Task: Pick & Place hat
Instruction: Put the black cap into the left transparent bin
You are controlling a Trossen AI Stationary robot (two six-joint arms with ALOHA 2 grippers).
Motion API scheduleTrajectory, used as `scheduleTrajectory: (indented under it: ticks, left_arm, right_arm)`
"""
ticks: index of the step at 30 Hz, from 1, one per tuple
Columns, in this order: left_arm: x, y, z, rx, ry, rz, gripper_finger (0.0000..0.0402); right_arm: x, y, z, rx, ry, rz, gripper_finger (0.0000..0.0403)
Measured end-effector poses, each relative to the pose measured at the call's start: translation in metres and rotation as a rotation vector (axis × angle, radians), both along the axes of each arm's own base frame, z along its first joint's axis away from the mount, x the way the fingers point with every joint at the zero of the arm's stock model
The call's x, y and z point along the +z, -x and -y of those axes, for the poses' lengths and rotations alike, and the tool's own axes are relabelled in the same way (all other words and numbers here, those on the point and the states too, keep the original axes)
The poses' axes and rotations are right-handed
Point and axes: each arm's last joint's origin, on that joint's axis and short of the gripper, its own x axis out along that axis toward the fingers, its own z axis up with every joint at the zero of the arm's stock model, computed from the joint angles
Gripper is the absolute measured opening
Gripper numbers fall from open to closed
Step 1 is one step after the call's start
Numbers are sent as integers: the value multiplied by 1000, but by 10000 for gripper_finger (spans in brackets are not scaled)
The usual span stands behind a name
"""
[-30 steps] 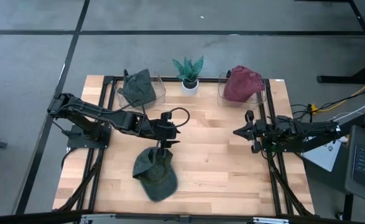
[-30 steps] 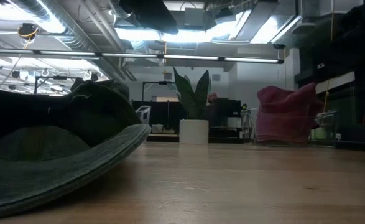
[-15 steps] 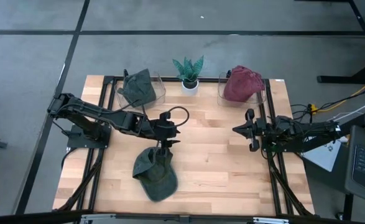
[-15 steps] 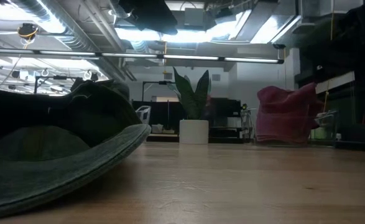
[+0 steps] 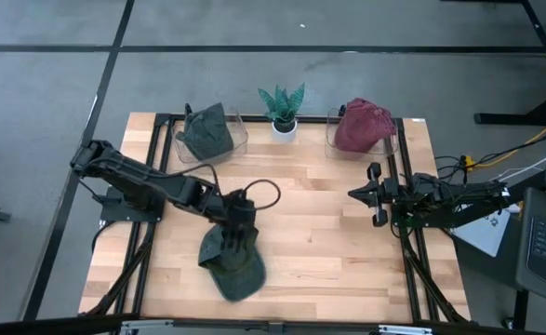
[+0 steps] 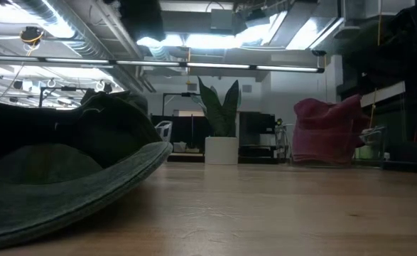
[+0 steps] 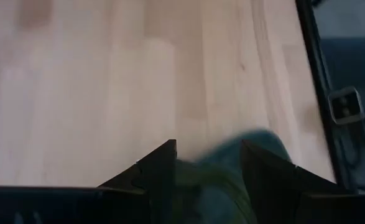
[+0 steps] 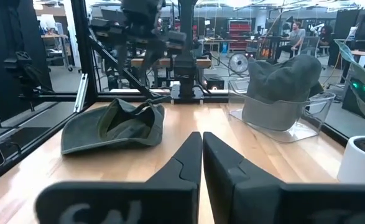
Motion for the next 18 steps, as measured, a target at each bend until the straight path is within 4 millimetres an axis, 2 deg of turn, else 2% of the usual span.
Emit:
scheduleTrajectory:
  ticks: [12, 18]
  left_arm:
    - [-7, 22, 32, 13, 60, -145, 171]
    - [-9, 27, 38, -8, 5, -154, 171]
  right_arm:
    - [0, 0, 0, 0, -1, 0, 16]
    - [0, 0, 0, 0, -1, 0, 16]
